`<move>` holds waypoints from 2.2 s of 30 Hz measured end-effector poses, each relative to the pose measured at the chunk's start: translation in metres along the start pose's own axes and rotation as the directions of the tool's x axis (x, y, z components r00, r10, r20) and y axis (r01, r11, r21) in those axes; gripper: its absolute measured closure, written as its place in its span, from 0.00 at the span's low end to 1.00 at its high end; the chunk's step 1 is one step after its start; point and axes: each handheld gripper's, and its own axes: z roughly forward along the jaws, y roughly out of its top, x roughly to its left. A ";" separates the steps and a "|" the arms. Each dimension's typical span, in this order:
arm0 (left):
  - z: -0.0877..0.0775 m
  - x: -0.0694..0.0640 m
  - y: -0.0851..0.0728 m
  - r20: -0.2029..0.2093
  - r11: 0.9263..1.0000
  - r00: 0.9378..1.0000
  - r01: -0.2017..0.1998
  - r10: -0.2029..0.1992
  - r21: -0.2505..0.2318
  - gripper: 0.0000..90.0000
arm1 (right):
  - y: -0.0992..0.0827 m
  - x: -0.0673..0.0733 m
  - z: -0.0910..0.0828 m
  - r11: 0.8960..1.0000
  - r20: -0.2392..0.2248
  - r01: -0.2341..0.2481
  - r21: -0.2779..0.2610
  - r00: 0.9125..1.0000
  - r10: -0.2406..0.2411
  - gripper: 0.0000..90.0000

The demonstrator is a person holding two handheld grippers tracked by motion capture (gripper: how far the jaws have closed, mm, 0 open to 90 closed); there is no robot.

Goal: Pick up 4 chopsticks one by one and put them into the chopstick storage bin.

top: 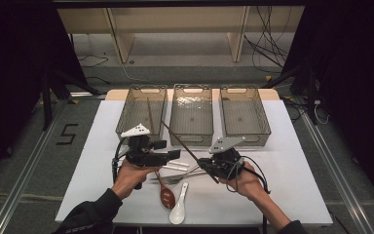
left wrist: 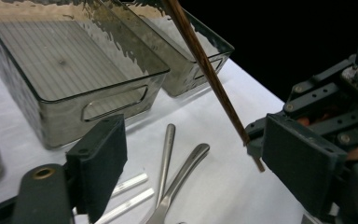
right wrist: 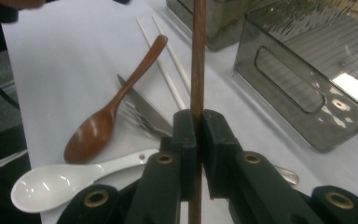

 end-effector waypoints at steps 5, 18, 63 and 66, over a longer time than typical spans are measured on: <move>0.002 -0.001 0.000 0.026 1.000 1.000 0.009 -0.009 -0.006 0.35 | 0.002 0.005 0.005 1.000 -0.005 0.000 -0.011 1.000 0.000 0.94; 0.007 -0.005 -0.002 0.093 1.000 0.996 0.009 -0.009 -0.002 0.60 | 0.007 0.012 0.011 0.999 -0.029 0.005 -0.031 1.000 -0.006 0.94; -0.051 0.038 0.047 0.073 0.995 0.994 0.080 -0.076 -0.052 0.94 | -0.009 -0.012 -0.014 0.996 -0.034 -0.086 -0.020 0.996 0.085 0.48; -0.061 0.053 0.059 0.041 0.994 0.995 0.092 -0.089 -0.063 0.94 | -0.013 -0.016 -0.019 0.995 -0.024 -0.100 -0.009 0.995 0.099 0.45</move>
